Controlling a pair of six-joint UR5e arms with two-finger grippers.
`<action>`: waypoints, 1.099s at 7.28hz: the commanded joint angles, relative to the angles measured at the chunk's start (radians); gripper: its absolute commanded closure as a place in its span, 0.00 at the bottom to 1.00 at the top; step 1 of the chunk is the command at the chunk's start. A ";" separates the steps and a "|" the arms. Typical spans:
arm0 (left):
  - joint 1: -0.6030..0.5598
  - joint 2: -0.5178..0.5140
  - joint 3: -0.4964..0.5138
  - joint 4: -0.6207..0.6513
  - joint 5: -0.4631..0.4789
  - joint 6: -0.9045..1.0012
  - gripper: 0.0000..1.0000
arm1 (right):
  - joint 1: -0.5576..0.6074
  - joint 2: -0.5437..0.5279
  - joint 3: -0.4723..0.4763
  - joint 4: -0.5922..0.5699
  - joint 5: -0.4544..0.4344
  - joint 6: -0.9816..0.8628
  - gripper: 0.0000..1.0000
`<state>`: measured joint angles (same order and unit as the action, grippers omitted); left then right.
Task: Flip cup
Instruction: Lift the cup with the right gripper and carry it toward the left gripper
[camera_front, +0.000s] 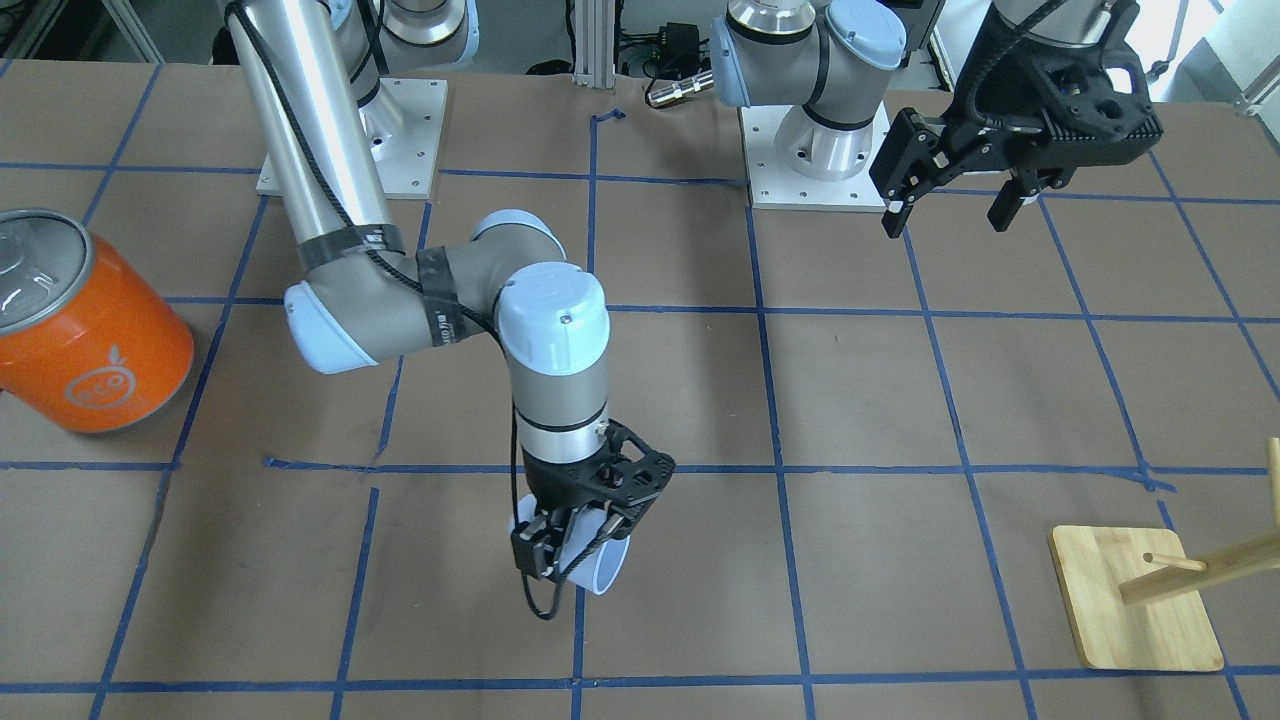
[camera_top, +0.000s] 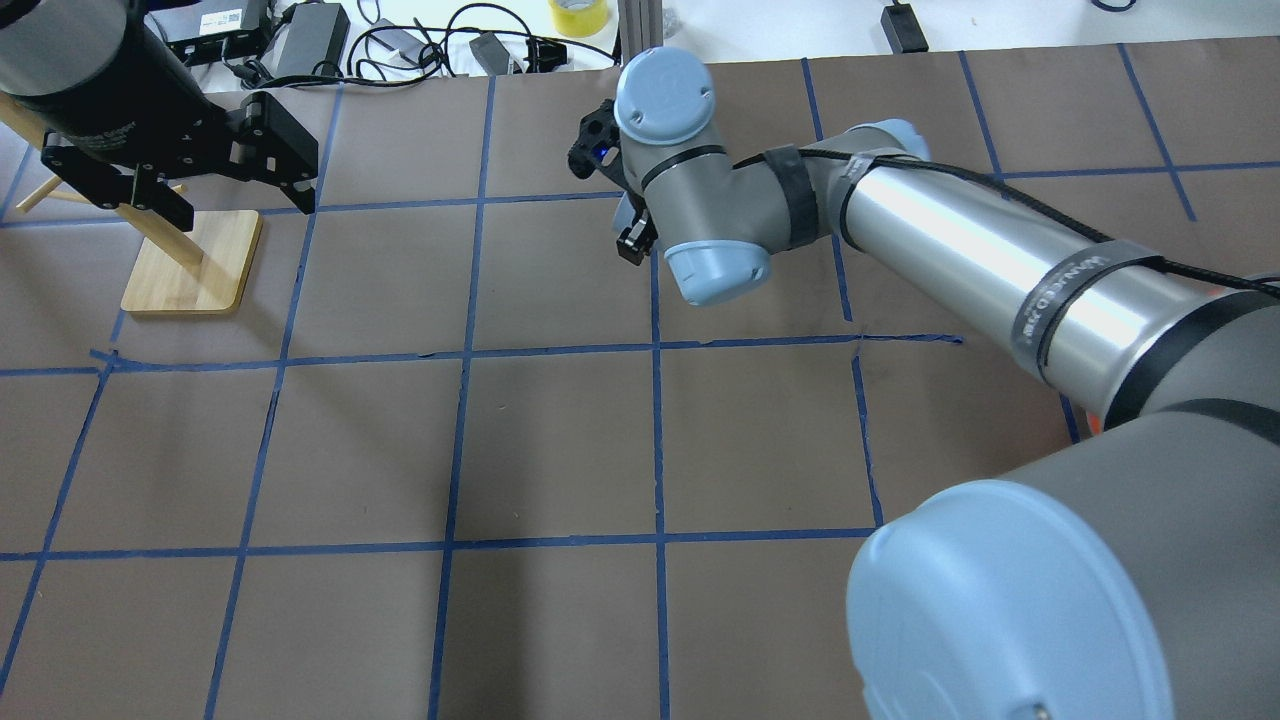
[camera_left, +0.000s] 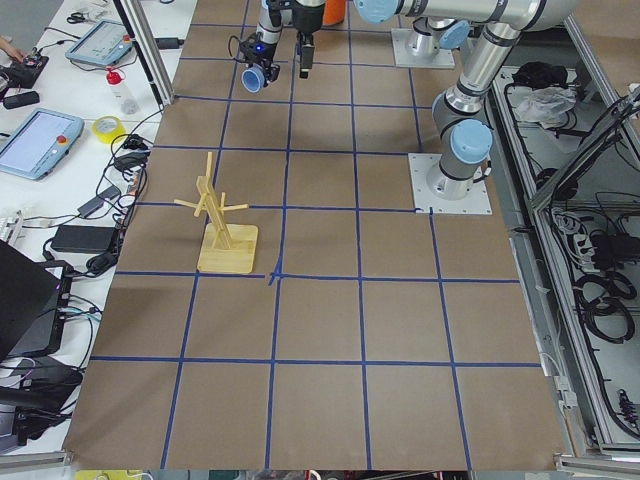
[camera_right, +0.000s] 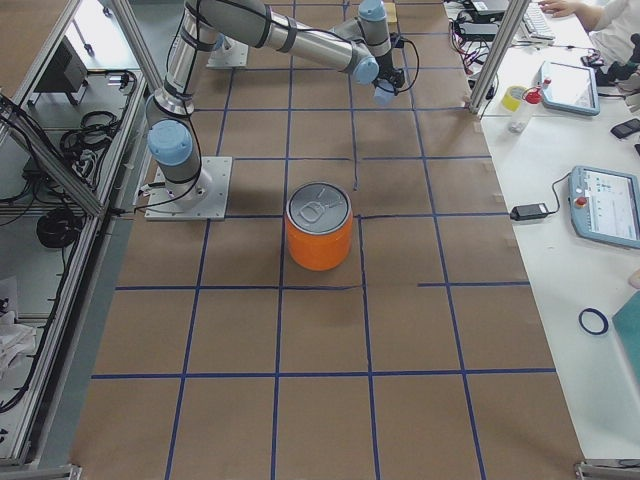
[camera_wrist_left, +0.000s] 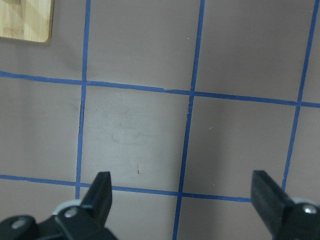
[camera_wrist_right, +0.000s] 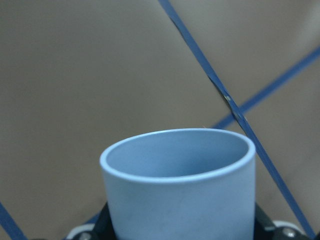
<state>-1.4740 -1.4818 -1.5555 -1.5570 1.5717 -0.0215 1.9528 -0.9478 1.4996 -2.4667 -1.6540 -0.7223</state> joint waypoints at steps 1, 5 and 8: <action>0.001 0.000 0.000 0.000 0.001 0.000 0.00 | 0.083 0.049 0.001 -0.109 -0.001 -0.233 0.90; 0.001 0.000 0.000 0.000 0.001 0.000 0.00 | 0.132 0.055 0.008 -0.092 -0.043 -0.267 0.65; 0.000 0.000 0.000 0.000 0.001 0.000 0.00 | 0.132 0.118 0.008 -0.104 -0.043 -0.255 0.52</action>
<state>-1.4735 -1.4818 -1.5554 -1.5570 1.5723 -0.0215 2.0837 -0.8621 1.5078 -2.5620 -1.6962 -0.9859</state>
